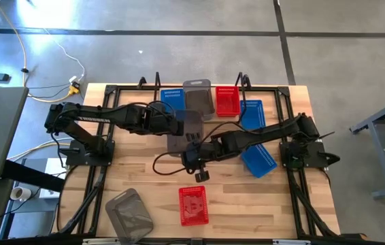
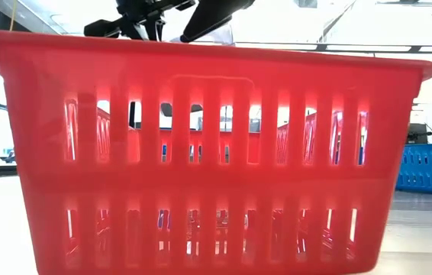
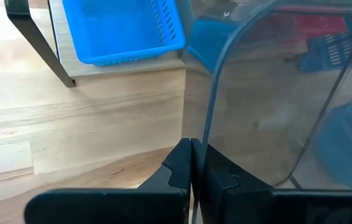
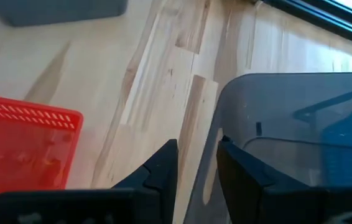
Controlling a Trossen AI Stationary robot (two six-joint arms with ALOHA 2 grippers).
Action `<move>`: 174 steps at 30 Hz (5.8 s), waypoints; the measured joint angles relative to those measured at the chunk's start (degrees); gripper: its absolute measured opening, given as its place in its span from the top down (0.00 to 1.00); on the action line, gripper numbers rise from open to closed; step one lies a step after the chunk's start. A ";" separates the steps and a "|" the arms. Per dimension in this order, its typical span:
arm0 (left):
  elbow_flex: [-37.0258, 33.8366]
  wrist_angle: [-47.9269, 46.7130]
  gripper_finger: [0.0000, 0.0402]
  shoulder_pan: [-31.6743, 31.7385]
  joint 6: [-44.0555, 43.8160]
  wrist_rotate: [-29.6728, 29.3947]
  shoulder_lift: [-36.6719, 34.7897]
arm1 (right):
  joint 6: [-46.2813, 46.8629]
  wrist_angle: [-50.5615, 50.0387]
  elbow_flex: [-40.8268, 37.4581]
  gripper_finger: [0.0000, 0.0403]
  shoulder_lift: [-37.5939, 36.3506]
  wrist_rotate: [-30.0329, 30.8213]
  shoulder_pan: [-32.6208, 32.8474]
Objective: Stack baskets on shelf by color
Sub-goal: Stack the top black bin on the other black bin on the shelf
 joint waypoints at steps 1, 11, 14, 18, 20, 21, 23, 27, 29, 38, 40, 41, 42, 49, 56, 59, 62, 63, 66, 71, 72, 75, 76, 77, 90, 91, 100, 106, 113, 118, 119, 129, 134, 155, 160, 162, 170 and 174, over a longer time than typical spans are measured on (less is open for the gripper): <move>0.00 0.00 1.00 0.00 -0.02 0.02 0.00 | 0.17 -0.24 0.00 0.75 0.00 0.00 0.00; -0.02 0.47 1.00 0.00 0.32 1.34 0.00 | 0.31 -4.31 -0.02 0.75 2.80 3.50 -0.15; -0.02 0.86 1.00 0.00 0.45 1.88 0.00 | 0.60 -4.95 -0.07 0.75 2.86 3.57 -0.42; -0.02 2.33 1.00 -0.02 0.82 2.03 0.00 | 1.49 -4.97 -0.07 0.76 2.86 3.50 -0.89; -0.02 4.04 1.00 0.00 1.75 2.44 0.00 | 1.56 -5.78 -0.07 0.78 2.86 3.50 -1.18; -0.02 4.90 1.00 0.00 2.39 2.53 0.00 | 1.68 -6.65 -0.07 0.79 2.86 3.69 -1.23; -0.09 5.88 1.00 0.00 3.36 2.62 0.00 | 2.38 -7.77 -0.07 0.85 2.82 5.12 -1.36; -0.09 5.58 1.00 0.07 3.38 2.57 0.00 | 1.87 -9.51 -0.07 0.98 2.73 7.78 -1.51; -0.09 5.68 0.99 0.06 3.57 2.55 0.00 | 1.65 -9.58 -0.07 0.98 2.73 8.10 -1.37; -0.09 6.23 0.87 0.05 7.49 2.74 0.00 | 4.21 -9.79 -0.07 1.00 2.67 8.52 -1.02; -0.08 6.30 0.83 0.38 7.53 4.01 0.00 | 5.03 -9.99 -0.07 1.00 2.67 8.20 -1.01; -0.06 6.34 0.81 0.53 7.55 4.86 0.00 | 5.75 -10.24 -0.07 1.00 2.67 8.15 -1.01; -0.02 6.34 0.79 0.73 7.79 5.71 0.00 | 6.35 -10.68 -0.07 1.00 2.67 8.10 -1.03; -0.02 6.39 0.69 1.57 10.52 6.92 -0.48 | 10.24 -13.23 -0.07 1.00 1.11 8.62 -1.03; 0.04 7.97 0.68 1.56 12.98 4.53 -2.20 | 9.61 -13.01 -0.07 1.00 -2.93 9.51 -1.03; 0.02 8.97 0.68 1.81 14.06 1.67 -3.68 | 8.09 -13.17 -0.07 1.00 -4.52 11.35 -1.16; 0.02 10.21 0.68 2.07 15.70 0.14 -5.46 | 4.97 -13.09 -0.07 1.00 -5.60 12.04 -1.72; 0.02 11.01 0.68 2.16 16.27 -0.19 -6.02 | 4.14 -13.11 -0.07 1.00 -5.84 12.04 -2.15; 0.02 11.42 0.68 2.25 18.09 -0.65 -7.86 | 2.46 -13.59 -0.07 1.00 -6.16 12.87 -3.62; 0.02 13.04 0.68 2.23 22.04 -2.44 -10.65 | -0.58 -13.65 -0.07 1.00 -6.32 13.81 -6.72; 0.02 12.94 0.68 2.23 23.09 -2.45 -11.25 | -1.04 -13.65 -0.07 1.00 -6.32 13.73 -7.38; 0.04 13.98 0.68 2.23 26.46 -3.63 -12.45 | -1.65 -13.63 -0.07 1.00 -6.32 13.73 -9.33; 0.02 13.68 0.68 2.24 27.48 -3.68 -12.91 | -2.14 -13.70 -0.07 1.00 -6.38 13.71 -9.99; 0.00 13.66 0.68 2.25 28.60 -3.89 -13.28 | -2.83 -13.88 -0.07 1.00 -6.54 13.67 -10.56; 0.02 14.08 0.68 2.36 40.19 -4.89 -14.56 | -15.27 -13.19 -0.07 1.00 -8.20 5.80 -18.60; 0.02 14.08 0.68 2.36 40.89 -4.87 -14.56 | -15.88 -13.16 -0.07 1.00 -8.20 5.37 -19.07; 0.00 14.04 0.68 2.34 46.48 -4.33 -15.55 | -16.96 -9.45 -2.61 1.00 -8.30 3.26 -21.64; -0.04 14.04 0.68 2.41 49.40 -4.33 -17.15 | -15.90 -3.72 -5.61 1.00 -8.20 3.40 -21.76; -0.04 14.03 0.68 3.87 49.60 -4.35 -18.58 | -16.99 -3.51 -5.68 1.00 -7.98 1.48 -23.38; -0.02 14.04 0.68 5.12 50.02 -4.42 -18.86 | -18.11 -5.04 -5.70 1.00 -7.44 0.39 -24.48; -0.02 14.05 0.68 5.39 50.02 -4.42 -18.89 | -18.22 -4.97 -5.71 1.00 -7.31 0.03 -24.56; -0.02 14.05 0.68 7.76 50.00 -4.49 -18.93 | -19.57 -5.51 -5.70 1.00 -6.84 -2.37 -25.68; -0.02 14.05 0.68 8.92 50.00 -4.50 -18.93 | -18.82 -5.61 -5.70 1.00 -6.84 -3.16 -26.72; -0.02 14.08 0.68 10.16 50.00 -4.31 -18.91 | -21.31 -4.82 -5.66 1.00 -4.76 -4.09 -27.80; -0.02 14.08 0.68 10.16 50.00 -4.31 -18.91 | -21.40 -4.73 -5.66 1.00 -4.76 -4.03 -27.85; -0.02 14.08 0.68 10.16 50.00 -4.31 -18.91 | -21.40 -4.78 -5.66 1.00 -4.76 -3.80 -27.82; -0.02 14.08 0.68 10.16 50.00 -4.31 -18.91 | -21.01 -4.69 -5.66 0.87 -4.76 -1.12 -27.82; -0.02 14.08 0.68 10.16 50.00 -4.33 -18.91 | -21.03 -4.52 -5.66 0.79 -4.76 -1.09 -27.81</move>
